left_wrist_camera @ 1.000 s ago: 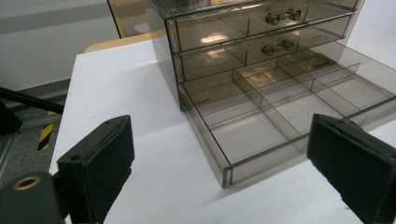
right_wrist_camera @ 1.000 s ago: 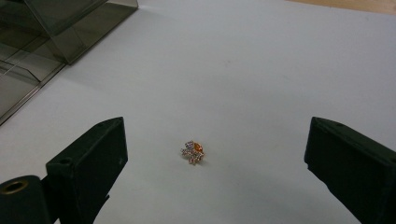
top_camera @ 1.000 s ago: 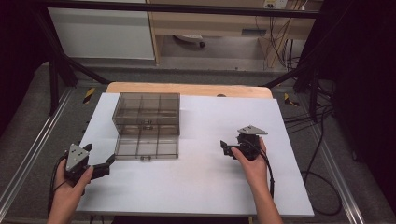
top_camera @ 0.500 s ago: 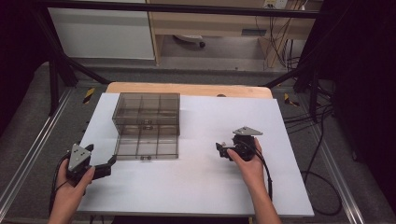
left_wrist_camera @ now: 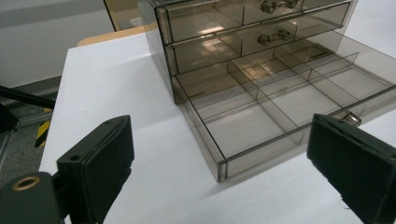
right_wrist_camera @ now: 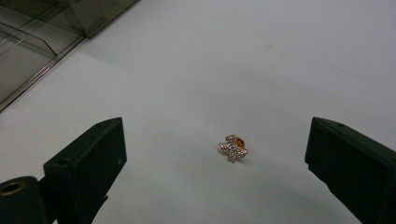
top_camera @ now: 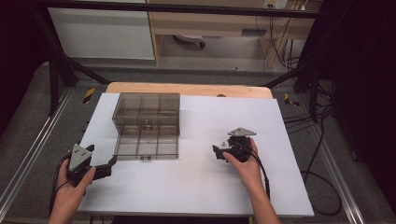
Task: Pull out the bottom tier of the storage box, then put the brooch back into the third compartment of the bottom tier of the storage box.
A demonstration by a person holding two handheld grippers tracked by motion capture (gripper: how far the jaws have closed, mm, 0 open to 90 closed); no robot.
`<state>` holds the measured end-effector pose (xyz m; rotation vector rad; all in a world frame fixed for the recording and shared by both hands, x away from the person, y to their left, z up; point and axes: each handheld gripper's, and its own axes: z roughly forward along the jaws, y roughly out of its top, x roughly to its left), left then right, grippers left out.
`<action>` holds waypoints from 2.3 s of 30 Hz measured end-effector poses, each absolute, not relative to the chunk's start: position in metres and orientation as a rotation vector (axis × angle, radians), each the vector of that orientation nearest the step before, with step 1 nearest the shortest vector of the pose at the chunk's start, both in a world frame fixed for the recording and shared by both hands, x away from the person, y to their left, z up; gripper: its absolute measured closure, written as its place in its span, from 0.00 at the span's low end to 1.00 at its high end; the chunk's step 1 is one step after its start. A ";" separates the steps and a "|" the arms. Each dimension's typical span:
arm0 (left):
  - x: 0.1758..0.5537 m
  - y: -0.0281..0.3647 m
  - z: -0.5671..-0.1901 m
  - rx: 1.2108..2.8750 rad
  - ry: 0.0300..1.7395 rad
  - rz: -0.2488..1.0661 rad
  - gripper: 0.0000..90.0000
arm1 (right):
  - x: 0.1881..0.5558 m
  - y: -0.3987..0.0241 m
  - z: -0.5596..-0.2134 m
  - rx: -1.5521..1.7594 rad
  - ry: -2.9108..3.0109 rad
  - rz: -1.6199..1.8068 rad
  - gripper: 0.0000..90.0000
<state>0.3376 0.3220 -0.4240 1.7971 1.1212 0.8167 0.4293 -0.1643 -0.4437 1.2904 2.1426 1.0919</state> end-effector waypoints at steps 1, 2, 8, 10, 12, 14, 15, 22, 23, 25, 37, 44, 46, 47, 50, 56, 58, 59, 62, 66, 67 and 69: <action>0.338 0.322 -0.424 1.797 1.122 0.817 0.08 | 0.429 -0.163 -0.444 1.287 2.148 1.091 0.07; 0.338 0.322 -0.424 1.798 1.122 0.817 0.08 | 0.429 -0.163 -0.444 1.287 2.150 1.093 0.07; 0.338 0.322 -0.425 1.800 1.124 0.819 0.08 | 0.432 -0.161 -0.447 1.314 2.153 1.080 0.09; 0.338 0.321 -0.425 1.800 1.122 0.819 0.08 | 0.433 -0.161 -0.446 1.322 2.148 1.097 0.12; 0.338 0.321 -0.425 1.801 1.121 0.820 0.08 | 0.434 -0.160 -0.445 1.325 2.136 1.109 0.16; 0.338 0.321 -0.425 1.804 1.120 0.820 0.08 | 0.434 -0.160 -0.444 1.329 2.128 1.128 0.21; 0.338 0.321 -0.425 1.805 1.121 0.819 0.08 | 0.435 -0.161 -0.443 1.327 2.124 1.138 0.23; 0.338 0.321 -0.425 1.807 1.120 0.821 0.08 | 0.436 -0.167 -0.438 1.356 2.049 1.191 0.34; 0.338 0.321 -0.425 1.807 1.120 0.821 0.08 | 0.436 -0.168 -0.438 1.358 2.050 1.185 0.36; 0.339 0.321 -0.425 1.807 1.120 0.821 0.08 | 0.437 -0.170 -0.438 1.373 2.051 1.173 0.40; 0.338 0.321 -0.425 1.805 1.122 0.823 0.08 | 0.439 -0.166 -0.449 1.366 2.149 1.027 0.52; 0.338 0.321 -0.425 1.806 1.122 0.822 0.08 | 0.439 -0.164 -0.452 1.367 2.175 1.000 0.55; 0.338 0.321 -0.425 1.806 1.121 0.823 0.08 | 0.439 -0.163 -0.452 1.367 2.173 1.002 0.55; 0.338 0.321 -0.425 1.805 1.122 0.824 0.08 | 0.439 -0.163 -0.453 1.364 2.177 1.001 0.55; 0.338 0.321 -0.425 1.804 1.121 0.825 0.08 | 0.439 -0.162 -0.454 1.363 2.183 0.989 0.55; 0.338 0.321 -0.425 1.805 1.120 0.823 0.08 | 0.439 -0.162 -0.454 1.351 2.186 0.981 0.57; 0.338 0.321 -0.425 1.803 1.119 0.823 0.08 | 0.439 -0.161 -0.454 1.347 2.186 0.978 0.59; 0.338 0.321 -0.425 1.803 1.119 0.824 0.08 | 0.439 -0.161 -0.454 1.343 2.187 0.973 0.60; 0.338 0.321 -0.425 1.806 1.120 0.824 0.08 | 0.439 -0.161 -0.454 1.330 2.184 0.962 0.63; 0.338 0.320 -0.425 1.808 1.117 0.824 0.08 | 0.438 -0.161 -0.454 1.316 2.184 0.957 0.66; 0.338 0.320 -0.424 1.808 1.116 0.824 0.08 | 0.438 -0.160 -0.454 1.310 2.185 0.958 0.67; 0.339 0.319 -0.424 1.810 1.114 0.824 0.08 | 0.438 -0.160 -0.455 1.299 2.190 0.960 0.69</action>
